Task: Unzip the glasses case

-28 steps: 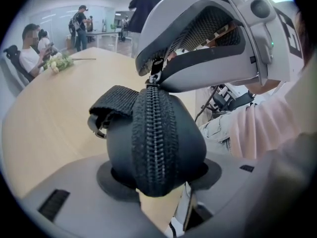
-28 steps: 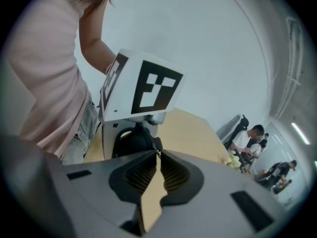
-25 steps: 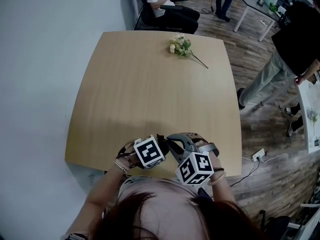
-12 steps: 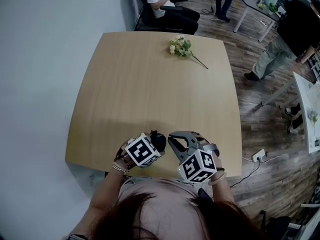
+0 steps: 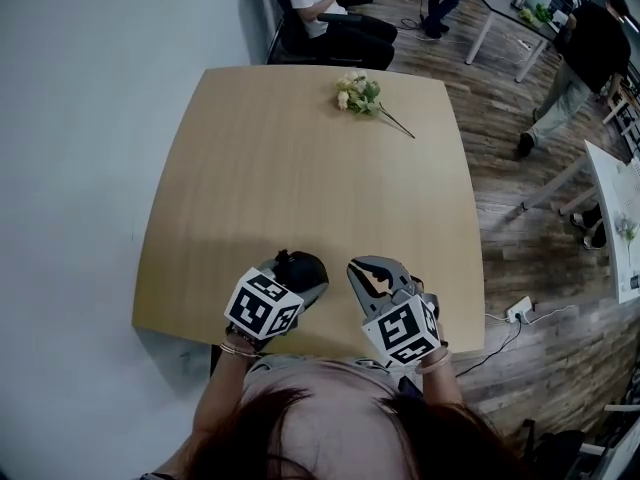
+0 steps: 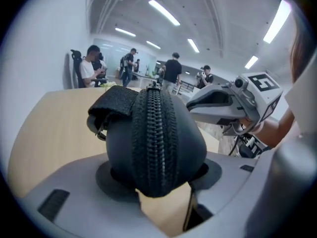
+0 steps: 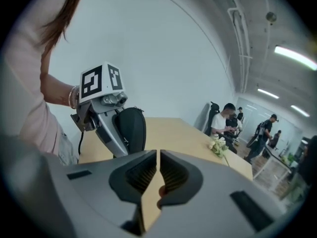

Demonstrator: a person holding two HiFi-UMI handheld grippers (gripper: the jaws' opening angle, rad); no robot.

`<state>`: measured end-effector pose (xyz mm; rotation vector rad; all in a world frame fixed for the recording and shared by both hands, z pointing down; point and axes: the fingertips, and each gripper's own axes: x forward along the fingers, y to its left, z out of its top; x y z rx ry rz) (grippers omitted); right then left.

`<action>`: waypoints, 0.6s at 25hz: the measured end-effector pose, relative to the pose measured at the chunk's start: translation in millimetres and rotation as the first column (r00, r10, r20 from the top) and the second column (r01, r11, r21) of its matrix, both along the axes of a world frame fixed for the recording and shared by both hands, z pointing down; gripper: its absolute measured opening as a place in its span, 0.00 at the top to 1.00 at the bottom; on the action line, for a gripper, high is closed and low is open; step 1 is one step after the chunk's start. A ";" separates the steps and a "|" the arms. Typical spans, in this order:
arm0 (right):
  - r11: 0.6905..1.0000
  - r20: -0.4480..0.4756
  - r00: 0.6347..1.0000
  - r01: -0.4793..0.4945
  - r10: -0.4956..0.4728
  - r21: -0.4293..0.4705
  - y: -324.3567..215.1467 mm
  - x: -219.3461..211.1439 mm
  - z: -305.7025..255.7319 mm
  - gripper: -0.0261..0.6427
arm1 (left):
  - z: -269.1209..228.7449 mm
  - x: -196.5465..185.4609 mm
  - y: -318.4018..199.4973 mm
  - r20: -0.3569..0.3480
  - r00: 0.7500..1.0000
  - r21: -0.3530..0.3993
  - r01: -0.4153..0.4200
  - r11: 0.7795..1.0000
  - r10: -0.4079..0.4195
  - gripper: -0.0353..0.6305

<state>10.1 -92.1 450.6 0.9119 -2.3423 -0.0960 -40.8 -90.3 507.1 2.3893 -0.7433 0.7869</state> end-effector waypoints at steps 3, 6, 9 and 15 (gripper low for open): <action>0.999 0.027 0.999 -0.032 0.032 -0.014 1.0 1.4 0.0 0.92 | -13.3 -8.6 -8.5 -0.061 0.994 0.044 0.088 0.995 -0.085 0.59; 0.998 0.055 0.996 -0.062 0.063 -0.025 1.3 3.5 -1.9 0.92 | -25.9 -16.1 -14.1 -0.116 0.981 0.083 0.165 0.983 -0.155 0.59; 0.995 0.098 0.991 -0.089 0.092 -0.034 3.9 7.5 -9.1 0.92 | -41.1 -20.7 -14.5 -0.187 0.957 0.097 0.241 0.966 -0.220 0.59; 0.990 0.181 0.974 -0.123 0.133 -0.065 15.2 23.7 -22.0 0.92 | -72.4 -19.1 -6.7 -0.289 0.913 0.130 0.335 0.933 -0.287 0.59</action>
